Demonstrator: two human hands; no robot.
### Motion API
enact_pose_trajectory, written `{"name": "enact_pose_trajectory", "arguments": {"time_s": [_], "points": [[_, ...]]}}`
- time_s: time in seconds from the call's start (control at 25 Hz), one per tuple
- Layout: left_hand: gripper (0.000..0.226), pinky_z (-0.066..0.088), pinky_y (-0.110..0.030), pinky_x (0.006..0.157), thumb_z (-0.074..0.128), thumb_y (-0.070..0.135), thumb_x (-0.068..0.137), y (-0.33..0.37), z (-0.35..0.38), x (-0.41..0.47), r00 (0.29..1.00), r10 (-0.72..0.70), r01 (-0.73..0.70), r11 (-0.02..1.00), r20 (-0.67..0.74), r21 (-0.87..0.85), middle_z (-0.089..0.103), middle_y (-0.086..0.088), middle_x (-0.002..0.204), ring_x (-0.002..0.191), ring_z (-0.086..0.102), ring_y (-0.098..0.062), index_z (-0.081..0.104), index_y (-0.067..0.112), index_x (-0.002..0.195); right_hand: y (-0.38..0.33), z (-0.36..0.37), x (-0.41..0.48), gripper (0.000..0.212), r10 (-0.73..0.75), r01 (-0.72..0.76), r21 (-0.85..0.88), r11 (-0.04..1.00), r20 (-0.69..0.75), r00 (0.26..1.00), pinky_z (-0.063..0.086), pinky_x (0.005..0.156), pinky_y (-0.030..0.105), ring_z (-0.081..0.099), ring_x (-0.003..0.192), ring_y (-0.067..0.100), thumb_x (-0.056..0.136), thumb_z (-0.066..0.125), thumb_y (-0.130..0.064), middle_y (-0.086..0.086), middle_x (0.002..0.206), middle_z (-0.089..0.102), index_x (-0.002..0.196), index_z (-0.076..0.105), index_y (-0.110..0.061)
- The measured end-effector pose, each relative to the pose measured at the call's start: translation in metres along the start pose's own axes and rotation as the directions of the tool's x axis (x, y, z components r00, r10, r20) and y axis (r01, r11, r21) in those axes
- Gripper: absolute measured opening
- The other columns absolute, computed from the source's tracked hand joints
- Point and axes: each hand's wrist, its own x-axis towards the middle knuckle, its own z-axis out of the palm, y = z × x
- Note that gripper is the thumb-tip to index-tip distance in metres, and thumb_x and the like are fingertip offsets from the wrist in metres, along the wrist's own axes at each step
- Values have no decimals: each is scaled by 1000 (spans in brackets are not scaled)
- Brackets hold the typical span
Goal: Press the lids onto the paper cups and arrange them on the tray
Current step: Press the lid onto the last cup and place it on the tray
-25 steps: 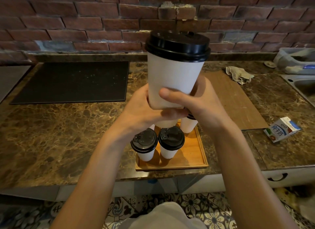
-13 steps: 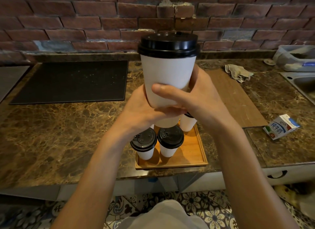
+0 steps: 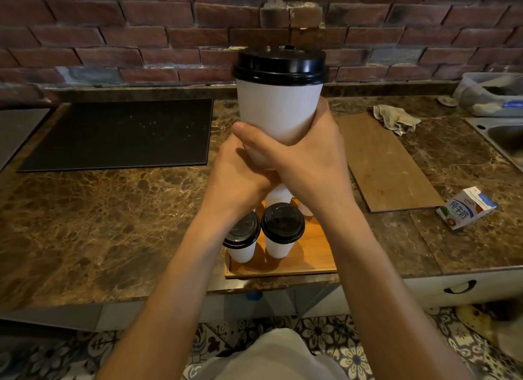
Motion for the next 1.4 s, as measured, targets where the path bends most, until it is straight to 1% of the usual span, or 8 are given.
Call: {"name": "enact_pose_trajectory", "arguments": {"time_s": [0.12,0.28,0.52,0.68,0.96,1.04,1.2,1.4], "points": [[52,41,6,65,77,16,71,4,-4,-2,999,25,-24,999,23,-48,56,25,95,84,52,28,53,27,117,-3,-5,2,87,-28,28,18,999,10,1000,58,86,32,59,109,4,62,86,-49,-10,119,60,133,45,-22],[51,46,0,66,81,14,68,8,-14,-4,992,25,-8,991,125,-134,61,18,97,89,59,17,50,39,101,-4,-16,8,81,-29,23,74,997,81,996,59,83,30,62,106,6,65,87,-41,-6,118,62,132,48,-19],[49,52,-15,77,75,31,70,12,-30,-2,926,30,83,956,377,-280,69,13,104,102,65,-6,57,32,116,-1,-34,12,58,-13,-67,229,971,332,943,57,76,23,68,99,11,72,76,-29,0,108,67,124,55,-15],[51,52,-17,80,71,27,72,11,-31,-5,890,41,126,935,454,-332,68,11,112,107,63,-8,56,27,120,3,-41,12,55,-23,-83,226,971,431,902,58,87,37,68,104,20,74,73,-25,8,113,67,125,56,-11],[56,53,-20,81,75,30,67,11,-29,-7,912,44,103,938,408,-332,68,8,112,106,64,-10,58,26,120,3,-41,12,60,5,-111,210,972,449,894,53,95,53,65,110,27,75,73,-28,14,118,66,128,55,-8],[50,52,-16,78,74,29,67,13,-30,-7,922,58,83,936,383,-341,69,13,106,103,64,-7,59,29,115,0,-41,12,60,9,-106,195,975,440,898,54,94,48,66,109,24,75,72,-30,11,118,66,129,54,-9],[48,52,-16,76,76,33,64,13,-28,-8,956,45,55,944,291,-326,69,16,99,100,64,-5,60,30,110,-6,-38,10,65,3,-57,144,988,353,936,57,82,24,66,103,8,72,78,-36,-2,115,66,129,53,-17],[49,53,-17,76,76,35,61,13,-24,-7,978,57,6,955,203,-295,69,21,96,99,65,-3,58,32,106,-9,-30,6,71,3,-20,69,997,243,970,59,78,22,64,100,4,73,82,-38,-6,114,63,133,49,-19]]}}
